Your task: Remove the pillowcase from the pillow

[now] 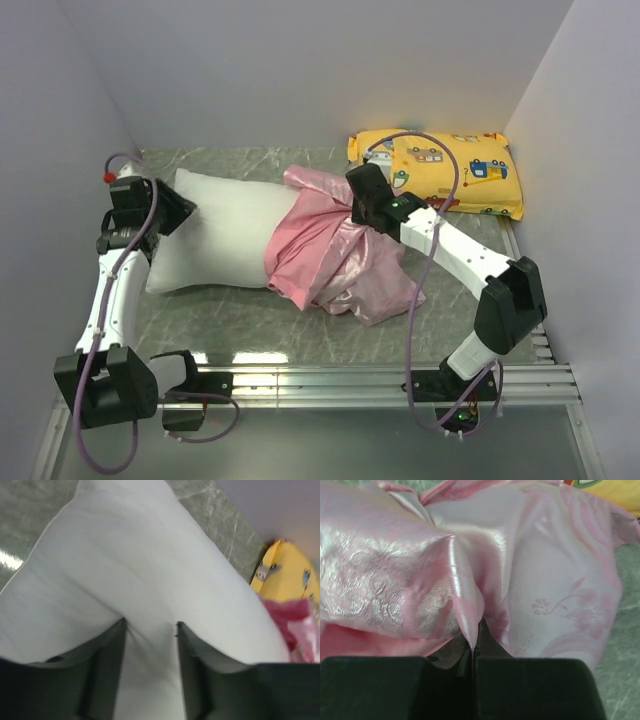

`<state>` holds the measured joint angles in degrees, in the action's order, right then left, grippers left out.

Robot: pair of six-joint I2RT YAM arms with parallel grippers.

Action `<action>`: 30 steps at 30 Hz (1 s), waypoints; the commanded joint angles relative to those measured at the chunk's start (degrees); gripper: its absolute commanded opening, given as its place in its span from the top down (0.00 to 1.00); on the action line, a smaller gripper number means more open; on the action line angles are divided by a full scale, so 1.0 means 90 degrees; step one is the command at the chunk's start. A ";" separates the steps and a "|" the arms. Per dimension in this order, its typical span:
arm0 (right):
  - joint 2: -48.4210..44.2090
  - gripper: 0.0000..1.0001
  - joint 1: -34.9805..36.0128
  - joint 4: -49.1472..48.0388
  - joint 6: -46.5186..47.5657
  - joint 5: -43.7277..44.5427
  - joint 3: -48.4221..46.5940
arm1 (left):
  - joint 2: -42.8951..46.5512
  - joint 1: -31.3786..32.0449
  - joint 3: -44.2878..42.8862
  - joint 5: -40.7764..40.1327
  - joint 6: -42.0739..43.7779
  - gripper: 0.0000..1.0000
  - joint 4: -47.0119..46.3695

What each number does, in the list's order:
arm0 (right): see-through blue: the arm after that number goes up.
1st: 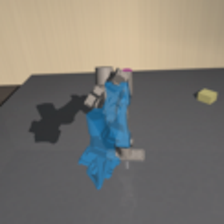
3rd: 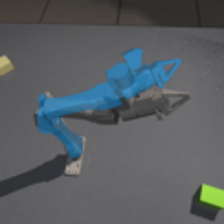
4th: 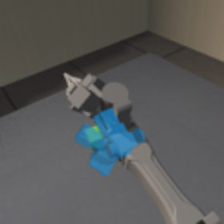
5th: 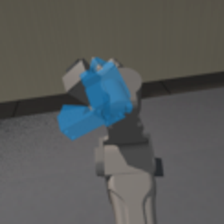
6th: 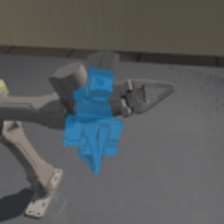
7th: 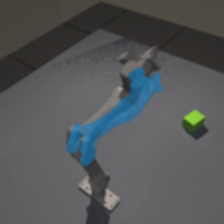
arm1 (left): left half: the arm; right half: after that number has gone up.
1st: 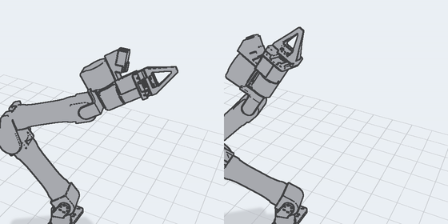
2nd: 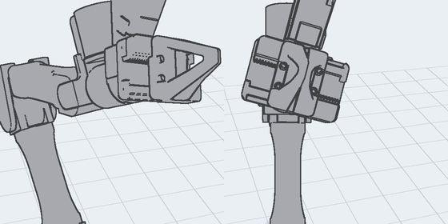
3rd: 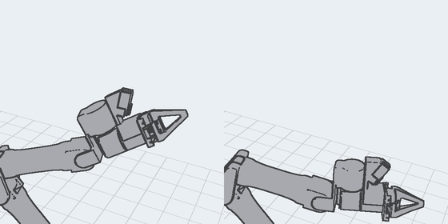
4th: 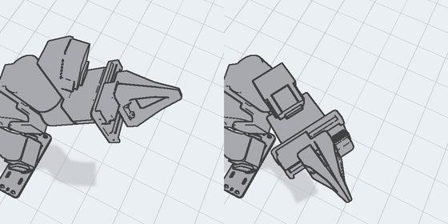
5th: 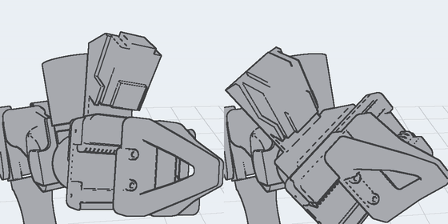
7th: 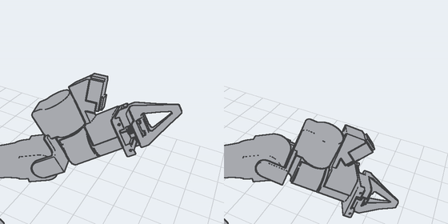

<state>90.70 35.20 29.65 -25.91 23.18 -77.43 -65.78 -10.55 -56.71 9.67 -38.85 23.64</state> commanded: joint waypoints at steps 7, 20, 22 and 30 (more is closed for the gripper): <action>0.0567 1.00 0.0122 -0.0491 -0.0119 -0.0357 0.0449 | 0.0648 0.1522 -0.0779 -0.2040 0.0266 0.18 0.0702; 0.0665 1.00 0.0151 -0.0765 -0.0031 -0.0603 0.0683 | 0.2338 0.3701 0.1377 -0.2872 -0.2606 0.02 0.0900; 0.0675 0.99 0.0161 -0.0765 -0.0031 -0.0652 0.0673 | 0.2231 0.3711 0.1895 -0.2590 -0.2636 0.01 0.0013; 0.0276 0.63 0.0161 -0.0629 0.0222 -0.0710 0.0517 | 0.1039 0.3701 0.2492 -0.2715 -0.2363 0.44 -0.1688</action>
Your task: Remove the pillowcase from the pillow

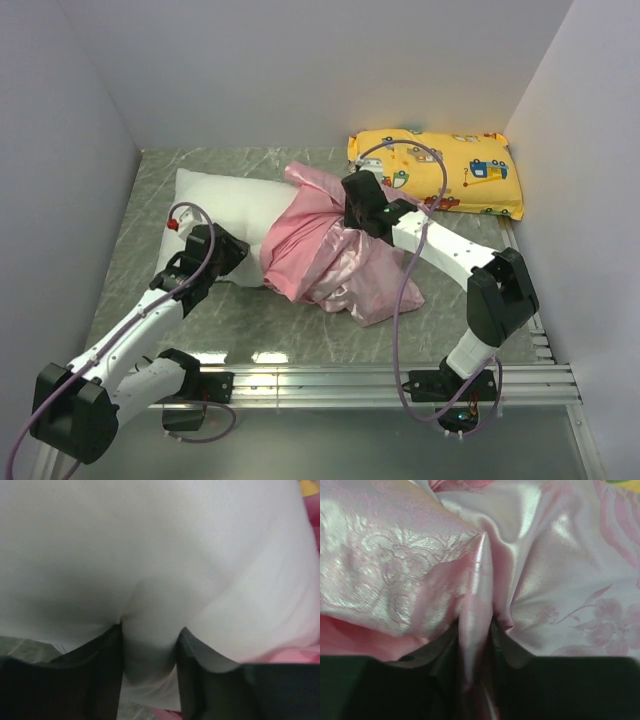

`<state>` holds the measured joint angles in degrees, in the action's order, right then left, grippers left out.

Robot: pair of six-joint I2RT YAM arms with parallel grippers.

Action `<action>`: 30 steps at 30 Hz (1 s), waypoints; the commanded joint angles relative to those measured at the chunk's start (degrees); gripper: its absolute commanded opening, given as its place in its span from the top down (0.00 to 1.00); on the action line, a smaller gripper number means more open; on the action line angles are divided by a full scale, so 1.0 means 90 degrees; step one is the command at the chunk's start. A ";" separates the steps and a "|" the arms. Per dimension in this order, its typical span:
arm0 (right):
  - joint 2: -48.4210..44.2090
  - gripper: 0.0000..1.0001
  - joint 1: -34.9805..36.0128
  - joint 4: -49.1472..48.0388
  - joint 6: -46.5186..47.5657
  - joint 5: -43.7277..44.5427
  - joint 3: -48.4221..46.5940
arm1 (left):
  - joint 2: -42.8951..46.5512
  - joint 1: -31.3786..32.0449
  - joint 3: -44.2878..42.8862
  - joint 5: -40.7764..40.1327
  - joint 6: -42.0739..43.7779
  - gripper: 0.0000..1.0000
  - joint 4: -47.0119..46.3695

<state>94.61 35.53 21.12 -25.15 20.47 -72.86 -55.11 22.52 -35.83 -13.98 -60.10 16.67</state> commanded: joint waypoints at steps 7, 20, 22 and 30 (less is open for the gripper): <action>-0.0872 0.31 0.0261 0.0738 0.0431 -0.0176 -0.0516 | 0.0614 0.0192 -0.0421 -0.0682 0.0329 1.00 -0.0642; -0.3665 0.19 0.2594 0.0749 0.1007 0.0900 -0.0109 | 0.0568 0.0847 -0.2951 -0.1298 -0.0022 1.00 0.1097; -0.3793 0.20 0.3109 0.0700 0.1075 0.0793 0.0319 | 0.0392 0.0847 -0.3088 -0.1299 -0.0051 1.00 0.1136; -0.2693 0.23 0.4977 0.0787 0.1075 0.1503 0.0646 | 0.0069 0.0915 -0.3489 -0.1201 -0.0081 1.00 0.1009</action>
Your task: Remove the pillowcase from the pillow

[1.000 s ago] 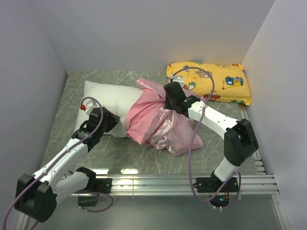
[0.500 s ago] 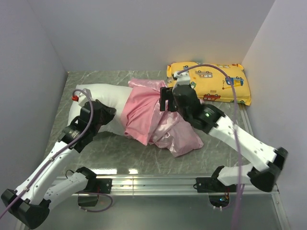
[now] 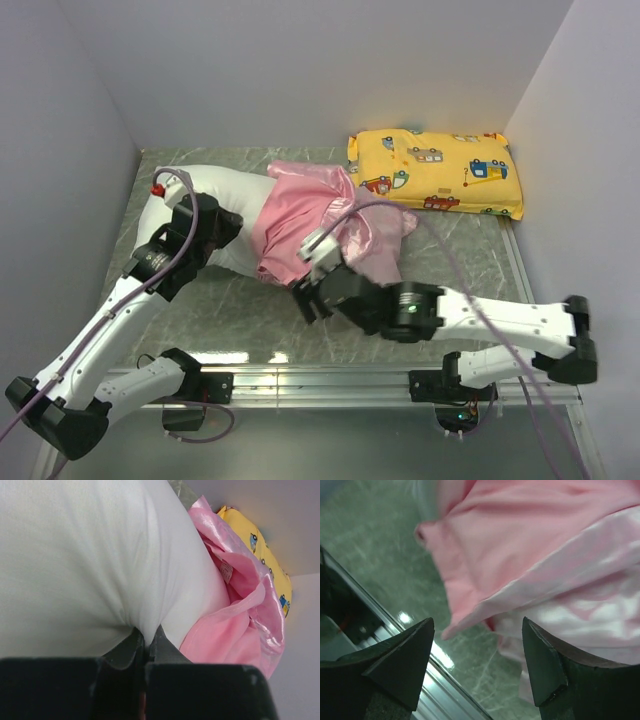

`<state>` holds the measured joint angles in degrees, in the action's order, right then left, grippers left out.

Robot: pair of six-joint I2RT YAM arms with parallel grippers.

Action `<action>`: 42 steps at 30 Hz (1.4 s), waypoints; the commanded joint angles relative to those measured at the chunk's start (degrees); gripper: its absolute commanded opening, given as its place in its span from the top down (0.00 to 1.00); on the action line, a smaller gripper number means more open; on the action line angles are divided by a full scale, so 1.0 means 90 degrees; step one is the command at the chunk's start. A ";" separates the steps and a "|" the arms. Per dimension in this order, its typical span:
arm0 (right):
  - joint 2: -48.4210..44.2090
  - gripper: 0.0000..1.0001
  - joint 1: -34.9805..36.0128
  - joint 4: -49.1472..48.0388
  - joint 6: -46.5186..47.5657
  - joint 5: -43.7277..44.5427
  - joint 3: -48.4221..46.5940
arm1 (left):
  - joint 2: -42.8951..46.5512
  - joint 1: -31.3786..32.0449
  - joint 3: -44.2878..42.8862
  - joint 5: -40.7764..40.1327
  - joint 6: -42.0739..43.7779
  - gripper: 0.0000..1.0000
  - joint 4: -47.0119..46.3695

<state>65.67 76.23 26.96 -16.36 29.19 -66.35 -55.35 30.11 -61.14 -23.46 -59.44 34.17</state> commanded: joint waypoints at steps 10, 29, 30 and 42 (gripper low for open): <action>0.2116 0.33 0.0623 0.0401 -0.0311 0.2008 -0.0469 | 0.0242 0.0073 -0.0804 -0.0313 0.0052 1.00 -0.0780; -0.0094 1.00 -0.1124 0.2423 -0.2810 0.2519 0.0848 | -0.0138 -0.2176 -0.2122 -0.0354 0.1564 0.99 -0.0398; -0.0370 1.00 -0.1145 0.2521 -0.2869 0.2480 0.0868 | -0.0168 -0.2512 -0.2141 -0.0149 0.1604 0.99 -0.0418; -0.0679 1.00 -0.1359 0.1313 -0.0557 0.1478 -0.2050 | -0.1007 -0.3160 -0.1459 0.1884 0.1907 0.96 -0.0516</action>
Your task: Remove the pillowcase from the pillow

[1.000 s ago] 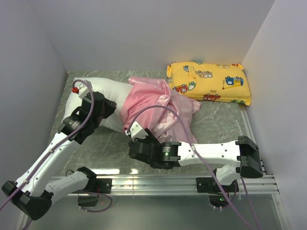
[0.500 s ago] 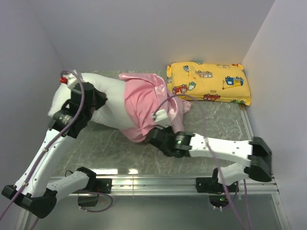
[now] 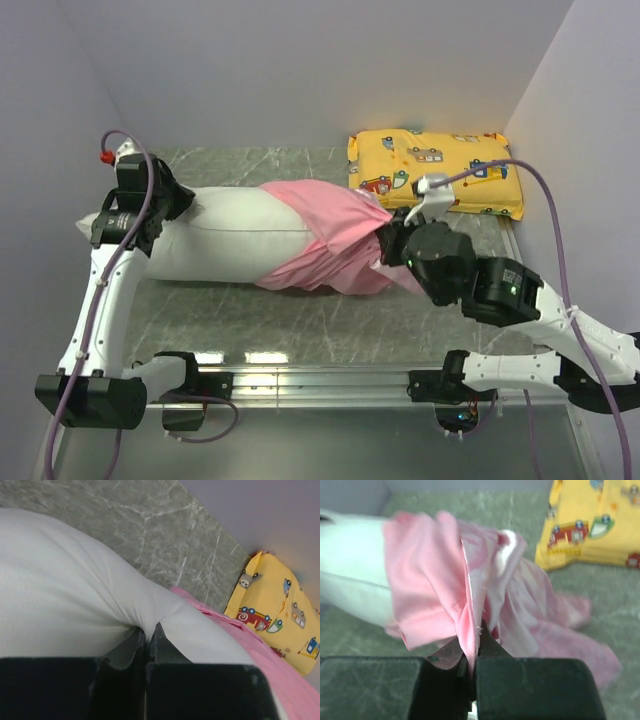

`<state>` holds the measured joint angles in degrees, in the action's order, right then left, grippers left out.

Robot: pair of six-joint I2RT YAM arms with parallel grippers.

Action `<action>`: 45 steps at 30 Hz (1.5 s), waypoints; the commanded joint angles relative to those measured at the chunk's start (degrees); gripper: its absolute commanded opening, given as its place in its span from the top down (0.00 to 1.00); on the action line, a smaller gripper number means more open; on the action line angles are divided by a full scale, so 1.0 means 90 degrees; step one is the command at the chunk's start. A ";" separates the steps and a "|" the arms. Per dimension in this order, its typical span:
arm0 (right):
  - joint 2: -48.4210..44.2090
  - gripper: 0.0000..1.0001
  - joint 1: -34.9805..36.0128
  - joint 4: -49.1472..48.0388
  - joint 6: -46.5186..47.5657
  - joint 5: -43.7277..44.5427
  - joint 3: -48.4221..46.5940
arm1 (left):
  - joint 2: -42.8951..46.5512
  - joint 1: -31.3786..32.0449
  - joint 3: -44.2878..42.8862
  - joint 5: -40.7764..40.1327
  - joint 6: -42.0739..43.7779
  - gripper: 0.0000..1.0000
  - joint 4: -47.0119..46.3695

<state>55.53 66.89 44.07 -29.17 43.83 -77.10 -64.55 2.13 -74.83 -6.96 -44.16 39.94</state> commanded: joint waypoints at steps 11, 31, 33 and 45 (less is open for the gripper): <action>0.3700 1.00 -0.3213 -0.1888 0.0692 -0.3414 -0.0827 | -0.1020 0.0046 0.1107 0.1445 0.0414 0.48 -0.1879; 0.6565 1.00 -0.3302 -0.2553 0.0750 -0.3591 -0.0779 | -0.0738 0.0905 -0.0222 0.0581 0.1010 0.10 -0.2310; 0.6438 1.00 -0.3302 -0.2573 0.0809 -0.3581 -0.0750 | -0.0640 0.1120 -0.0095 0.0200 0.0865 0.10 -0.2077; 0.6477 1.00 -0.3302 -0.2319 0.1034 -0.3630 -0.0926 | 0.0922 0.1824 0.2337 -0.0672 -0.0532 0.09 -0.1714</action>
<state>109.19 35.66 10.31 -20.49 15.77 -88.36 -60.03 17.61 -55.68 -10.90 -44.84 20.82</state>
